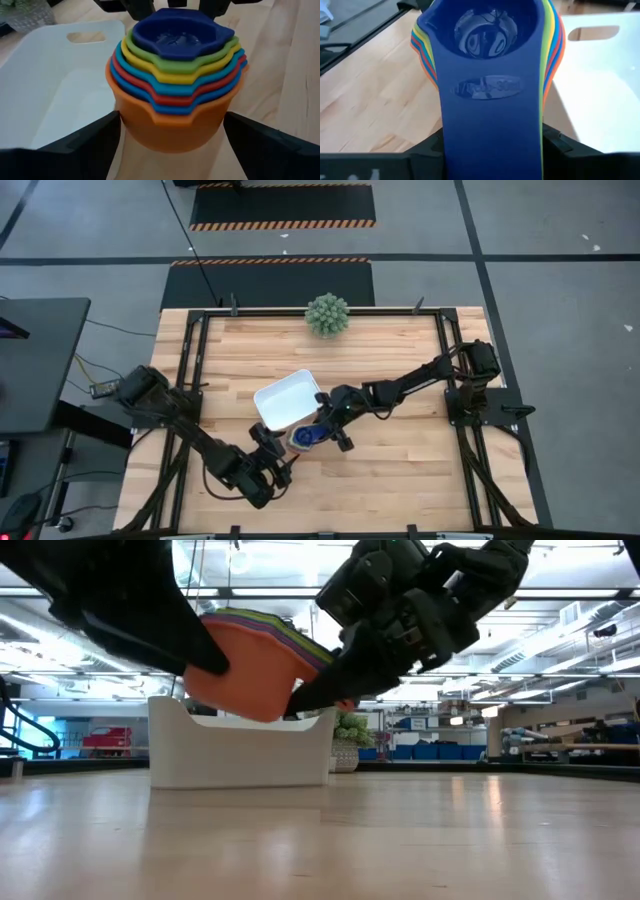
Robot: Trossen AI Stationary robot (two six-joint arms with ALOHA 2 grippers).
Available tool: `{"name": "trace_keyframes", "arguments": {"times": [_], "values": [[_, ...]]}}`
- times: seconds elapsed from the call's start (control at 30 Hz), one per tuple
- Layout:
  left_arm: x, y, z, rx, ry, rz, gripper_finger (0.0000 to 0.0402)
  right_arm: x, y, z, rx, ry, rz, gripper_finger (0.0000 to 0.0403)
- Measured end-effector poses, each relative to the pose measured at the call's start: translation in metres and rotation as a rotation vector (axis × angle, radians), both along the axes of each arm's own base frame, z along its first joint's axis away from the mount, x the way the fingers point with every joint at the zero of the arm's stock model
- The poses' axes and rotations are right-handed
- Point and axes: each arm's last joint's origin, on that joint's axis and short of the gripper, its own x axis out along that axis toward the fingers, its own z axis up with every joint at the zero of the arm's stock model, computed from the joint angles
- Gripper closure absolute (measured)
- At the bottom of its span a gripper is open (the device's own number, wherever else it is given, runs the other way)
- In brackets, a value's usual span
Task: Nest measuring cups in basket
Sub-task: Put the nested measuring cup into the white bin
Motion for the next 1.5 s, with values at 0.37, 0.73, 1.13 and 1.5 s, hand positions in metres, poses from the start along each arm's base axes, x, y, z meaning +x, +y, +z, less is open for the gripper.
{"name": "trace_keyframes", "arguments": {"times": [0.37,0.73,1.13,1.5], "values": [[-0.005,0.014,0.014,0.03,0.032,0.028,0.0047,0.013,-0.011,0.017,0.006,-0.016,-0.02,0.0222],[-0.012,0.031,0.03,0.074,0.078,0.053,0.0047,0.021,-0.025,0.034,-0.025,-0.027,-0.046,0.0222],[-0.004,0.059,0.026,0.116,0.205,0.108,0.0047,0.022,-0.05,0.036,-0.04,-0.039,-0.079,0.0222],[0.007,0.084,0.023,0.083,0.305,0.127,0.0047,0.02,-0.068,0.034,-0.015,-0.021,-0.078,0.0222]]}}
